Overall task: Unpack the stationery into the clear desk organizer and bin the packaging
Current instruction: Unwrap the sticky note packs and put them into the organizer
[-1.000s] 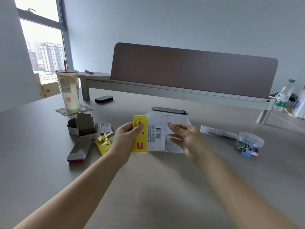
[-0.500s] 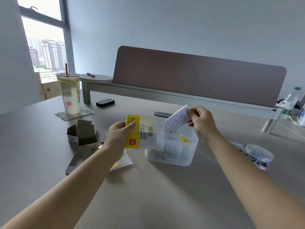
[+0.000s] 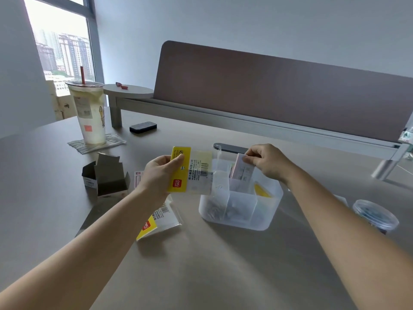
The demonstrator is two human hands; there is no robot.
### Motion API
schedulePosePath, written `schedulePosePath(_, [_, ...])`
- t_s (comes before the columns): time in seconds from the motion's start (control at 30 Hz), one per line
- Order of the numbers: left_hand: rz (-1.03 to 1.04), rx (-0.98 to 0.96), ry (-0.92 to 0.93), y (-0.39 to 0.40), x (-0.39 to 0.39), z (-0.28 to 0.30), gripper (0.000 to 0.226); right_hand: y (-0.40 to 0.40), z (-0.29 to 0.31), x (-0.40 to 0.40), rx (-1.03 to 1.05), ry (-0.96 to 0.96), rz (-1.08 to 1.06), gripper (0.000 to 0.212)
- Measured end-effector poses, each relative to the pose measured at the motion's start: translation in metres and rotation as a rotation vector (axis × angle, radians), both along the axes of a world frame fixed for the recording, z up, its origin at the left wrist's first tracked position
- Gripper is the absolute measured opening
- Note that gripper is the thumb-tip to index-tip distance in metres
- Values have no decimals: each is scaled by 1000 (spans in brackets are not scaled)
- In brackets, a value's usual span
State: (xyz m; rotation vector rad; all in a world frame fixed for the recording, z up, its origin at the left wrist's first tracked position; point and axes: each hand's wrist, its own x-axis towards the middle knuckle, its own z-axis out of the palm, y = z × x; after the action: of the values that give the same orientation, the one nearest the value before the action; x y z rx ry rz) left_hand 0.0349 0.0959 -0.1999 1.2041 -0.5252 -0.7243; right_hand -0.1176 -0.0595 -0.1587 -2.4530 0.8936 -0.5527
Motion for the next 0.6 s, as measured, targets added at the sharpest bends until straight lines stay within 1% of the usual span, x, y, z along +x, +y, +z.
schedulePosePath(0.13, [-3, 10, 2, -3, -1, -3, 13, -1, -10, 3, 121, 27, 33, 13])
schedulePosePath(0.23, [2, 10, -3, -4, -1, -4, 12, -1, -14, 4, 145, -23, 11, 8])
schedulePosePath(0.33, [12, 2, 6, -3, -2, -3, 13, 2, -15, 4, 94, -54, -12, 18])
schedulePosePath(0.4, [28, -10, 17, -2, -4, -2, 13, 7, -15, 2, 74, -108, -18, 24])
schedulePosePath(0.47, [45, -26, 30, 0, -6, 0, 12, 15, -14, -1, 42, -177, -13, 24])
schedulePosePath(0.53, [60, -57, 59, 2, -10, 2, 11, 25, -12, -4, 34, -277, 12, 21])
schedulePosePath(0.6, [76, -84, 91, 3, -15, 4, 10, 38, -9, -6, 72, -398, 36, 12])
